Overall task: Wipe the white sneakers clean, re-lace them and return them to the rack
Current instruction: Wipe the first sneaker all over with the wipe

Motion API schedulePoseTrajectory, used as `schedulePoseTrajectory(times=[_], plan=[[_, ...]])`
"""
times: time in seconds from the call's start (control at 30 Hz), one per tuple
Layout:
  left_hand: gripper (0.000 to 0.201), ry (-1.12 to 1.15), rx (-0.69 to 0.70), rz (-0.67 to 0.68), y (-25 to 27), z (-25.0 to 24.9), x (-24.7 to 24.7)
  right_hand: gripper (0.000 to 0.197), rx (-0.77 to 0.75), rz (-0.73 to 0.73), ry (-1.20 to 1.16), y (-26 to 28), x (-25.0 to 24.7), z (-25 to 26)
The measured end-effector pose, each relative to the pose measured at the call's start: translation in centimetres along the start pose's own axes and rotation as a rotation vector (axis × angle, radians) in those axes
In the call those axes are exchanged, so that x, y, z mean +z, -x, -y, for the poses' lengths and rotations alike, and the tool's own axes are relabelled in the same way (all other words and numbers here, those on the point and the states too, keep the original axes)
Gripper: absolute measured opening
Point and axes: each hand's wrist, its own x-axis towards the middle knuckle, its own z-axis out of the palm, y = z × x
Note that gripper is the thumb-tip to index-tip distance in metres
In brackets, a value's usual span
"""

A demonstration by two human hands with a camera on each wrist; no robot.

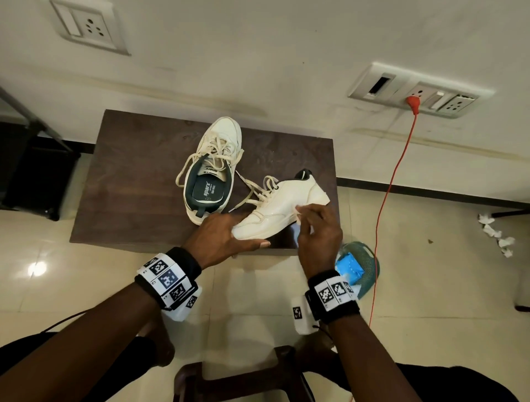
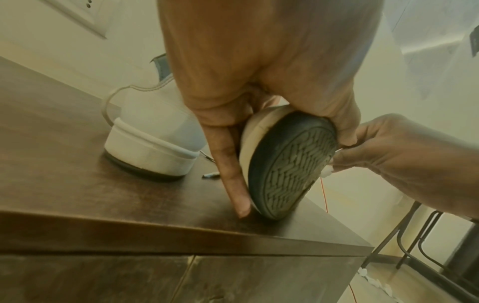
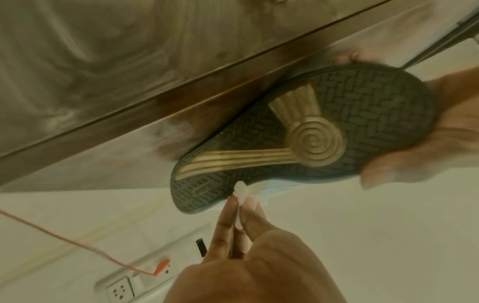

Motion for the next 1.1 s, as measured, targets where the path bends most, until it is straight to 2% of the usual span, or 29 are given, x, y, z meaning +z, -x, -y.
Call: schedulePoseTrajectory(times=[0.17,0.53,0.63,0.7,0.83,0.9,1.0,1.1], plan=[[0.072,0.008,-0.014,0.023,-0.3,0.0,-0.5,0.022,-0.023,0.071,-0.125,3.9,-0.1,4.5],[0.056,0.072,-0.101,0.057,-0.9,0.5,-0.8,0.029,-0.190,0.181,-0.181,4.0,-0.5,3.9],[0.039,0.095,-0.122,0.062,-1.0,0.1,-0.7,0.026,-0.078,0.103,-0.107,1.4,-0.5,0.7],[0.037,0.104,-0.114,0.068,-0.8,-0.1,-0.5,0.023,-0.018,0.028,-0.072,0.0,-0.5,-0.6],[0.027,0.097,-0.126,0.059,-0.9,-0.2,-0.5,0.020,0.061,0.012,-0.094,1.8,0.2,2.4],[0.023,0.123,-0.125,0.077,-1.0,-0.3,-0.7,0.021,0.007,0.026,-0.145,3.5,0.4,4.2],[0.027,0.135,-0.119,0.098,-1.0,-0.1,-0.6,0.026,-0.116,0.087,-0.156,4.0,0.2,3.7],[0.045,0.136,-0.143,0.064,-0.9,0.0,-0.4,0.027,-0.140,0.100,-0.098,1.9,0.0,0.6]])
